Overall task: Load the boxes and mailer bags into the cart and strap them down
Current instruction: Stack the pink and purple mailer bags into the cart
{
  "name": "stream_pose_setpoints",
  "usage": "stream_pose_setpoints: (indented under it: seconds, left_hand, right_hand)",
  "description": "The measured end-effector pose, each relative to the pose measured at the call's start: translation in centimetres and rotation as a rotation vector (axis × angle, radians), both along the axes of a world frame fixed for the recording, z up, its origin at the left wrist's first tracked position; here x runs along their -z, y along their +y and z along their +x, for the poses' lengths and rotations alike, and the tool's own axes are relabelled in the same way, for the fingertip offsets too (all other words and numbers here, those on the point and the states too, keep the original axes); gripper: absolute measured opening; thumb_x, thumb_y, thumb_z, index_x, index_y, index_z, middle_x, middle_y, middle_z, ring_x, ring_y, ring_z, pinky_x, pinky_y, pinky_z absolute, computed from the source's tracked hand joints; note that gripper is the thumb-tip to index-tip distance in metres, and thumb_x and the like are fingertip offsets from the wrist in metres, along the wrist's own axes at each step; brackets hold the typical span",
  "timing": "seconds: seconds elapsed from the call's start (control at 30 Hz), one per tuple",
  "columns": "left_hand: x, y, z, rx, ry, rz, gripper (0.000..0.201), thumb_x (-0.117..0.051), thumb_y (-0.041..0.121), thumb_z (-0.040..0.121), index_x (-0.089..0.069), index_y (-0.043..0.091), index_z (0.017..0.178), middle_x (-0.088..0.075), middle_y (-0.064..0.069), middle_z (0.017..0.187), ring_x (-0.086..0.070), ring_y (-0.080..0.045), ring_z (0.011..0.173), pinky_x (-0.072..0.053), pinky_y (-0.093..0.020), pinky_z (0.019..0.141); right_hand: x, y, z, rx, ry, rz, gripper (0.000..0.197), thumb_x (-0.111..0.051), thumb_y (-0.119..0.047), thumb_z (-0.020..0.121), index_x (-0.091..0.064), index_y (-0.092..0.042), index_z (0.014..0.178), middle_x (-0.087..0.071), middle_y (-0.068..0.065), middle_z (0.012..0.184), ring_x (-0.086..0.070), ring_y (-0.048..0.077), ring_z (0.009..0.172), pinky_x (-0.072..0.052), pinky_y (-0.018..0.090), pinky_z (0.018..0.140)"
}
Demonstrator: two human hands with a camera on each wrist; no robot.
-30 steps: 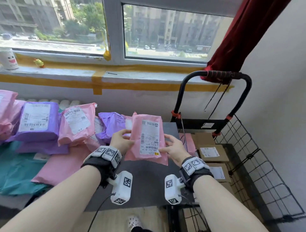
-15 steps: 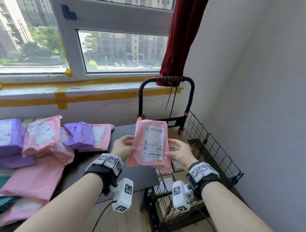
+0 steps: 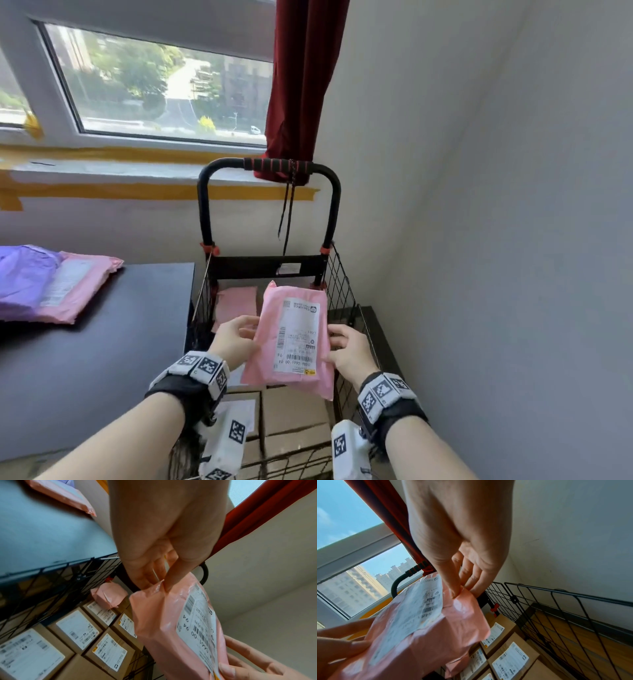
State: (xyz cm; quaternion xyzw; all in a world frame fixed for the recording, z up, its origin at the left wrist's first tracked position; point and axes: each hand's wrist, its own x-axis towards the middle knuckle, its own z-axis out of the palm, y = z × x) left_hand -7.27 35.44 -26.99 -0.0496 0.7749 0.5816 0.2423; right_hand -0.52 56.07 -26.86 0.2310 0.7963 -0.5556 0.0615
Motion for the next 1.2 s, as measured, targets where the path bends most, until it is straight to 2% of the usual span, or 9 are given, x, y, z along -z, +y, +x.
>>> stream_pose_setpoints:
  seconds: [0.13,0.33,0.53,0.73,0.83,0.93,1.0,1.1,1.2]
  left_hand:
    - [2.3,4.5,-1.0,-0.051,-0.070,-0.010,0.050,-0.054,-0.018,0.077,-0.058,0.007,0.121,-0.067,-0.012,0.100,-0.066,-0.025,0.093,-0.058,-0.037,0.075]
    - [5.7,7.8,-5.3,-0.076,-0.140,-0.076,0.058,-0.051,-0.025,0.073,-0.057,0.007,0.122,-0.066,-0.005,0.093,-0.063,-0.022,0.088,-0.055,-0.027,0.061]
    - [9.9,8.6,-12.5,-0.089,-0.174,-0.151,0.054,-0.056,-0.018,0.078,-0.055,0.009,0.125,-0.066,-0.006,0.100,-0.064,-0.021,0.090,-0.057,-0.032,0.069]
    - [17.4,8.5,-20.8,-0.111,-0.132,-0.290,0.053,-0.056,-0.012,0.080,-0.053,0.011,0.128,-0.062,-0.004,0.087,-0.064,-0.021,0.075,-0.060,-0.042,0.066]
    - [21.7,8.8,-23.7,-0.108,-0.071,-0.384,0.046,-0.054,-0.013,0.080,-0.059,0.016,0.116,-0.061,-0.007,0.095,-0.062,-0.024,0.079,-0.058,-0.039,0.061]
    - [25.7,8.8,-25.5,-0.066,-0.049,-0.460,0.031,-0.054,-0.010,0.083,-0.061,0.020,0.083,-0.066,-0.011,0.099,-0.058,-0.021,0.073,-0.050,-0.031,0.057]
    - [27.6,8.9,-26.1,-0.061,-0.069,-0.473,0.032,-0.056,-0.006,0.085,-0.059,0.023,0.074,-0.066,-0.011,0.101,-0.058,-0.022,0.071,-0.047,-0.030,0.061]
    - [29.4,9.1,-26.9,-0.090,-0.074,-0.497,0.018,-0.057,0.002,0.088,-0.069,0.014,0.093,-0.064,-0.010,0.111,-0.064,-0.024,0.089,-0.053,-0.034,0.077]
    - [30.1,9.3,-27.4,-0.027,-0.056,-0.559,0.029,-0.051,0.001,0.089,-0.066,0.005,0.113,-0.058,-0.013,0.124,-0.059,-0.029,0.107,-0.047,-0.034,0.095]
  right_hand:
    - [2.2,5.1,-2.4,-0.056,-0.062,0.019,0.046,-0.066,0.005,0.081,-0.058,-0.011,0.123,-0.066,0.000,0.102,-0.063,0.008,0.093,-0.053,0.017,0.069]
    - [6.1,8.3,-7.6,-0.084,-0.137,0.021,0.043,-0.060,0.012,0.082,-0.059,-0.011,0.118,-0.063,-0.005,0.092,-0.062,0.011,0.091,-0.050,0.015,0.065]
    - [10.8,8.8,-15.4,-0.078,-0.174,-0.004,0.036,-0.061,0.006,0.085,-0.060,-0.012,0.115,-0.059,-0.009,0.085,-0.057,0.000,0.076,-0.048,0.014,0.058]
    - [18.1,8.5,-24.8,-0.074,-0.261,0.030,0.043,-0.058,0.015,0.080,-0.062,-0.012,0.112,-0.064,-0.002,0.100,-0.063,0.014,0.096,-0.049,0.016,0.061]
    - [22.2,8.3,-28.4,-0.083,-0.305,0.035,0.050,-0.053,0.021,0.078,-0.062,-0.011,0.115,-0.063,0.000,0.102,-0.061,0.016,0.098,-0.053,0.022,0.065]
    - [25.5,8.2,-30.9,-0.085,-0.324,0.063,0.047,-0.053,0.019,0.079,-0.063,-0.010,0.114,-0.063,-0.002,0.095,-0.061,0.013,0.092,-0.057,0.030,0.073]
    - [27.0,8.1,-31.9,-0.079,-0.329,0.089,0.043,-0.054,0.016,0.080,-0.064,-0.012,0.111,-0.061,-0.010,0.085,-0.059,0.006,0.082,-0.058,0.034,0.077]
    - [29.5,7.8,-33.1,-0.066,-0.336,0.122,0.039,-0.059,0.011,0.081,-0.065,-0.016,0.109,-0.063,-0.015,0.083,-0.064,0.009,0.084,-0.059,0.038,0.077]
    - [30.6,7.3,-33.6,-0.053,-0.360,0.095,0.039,-0.060,0.008,0.082,-0.064,-0.014,0.113,-0.069,-0.004,0.099,-0.064,0.011,0.085,-0.058,0.040,0.079]
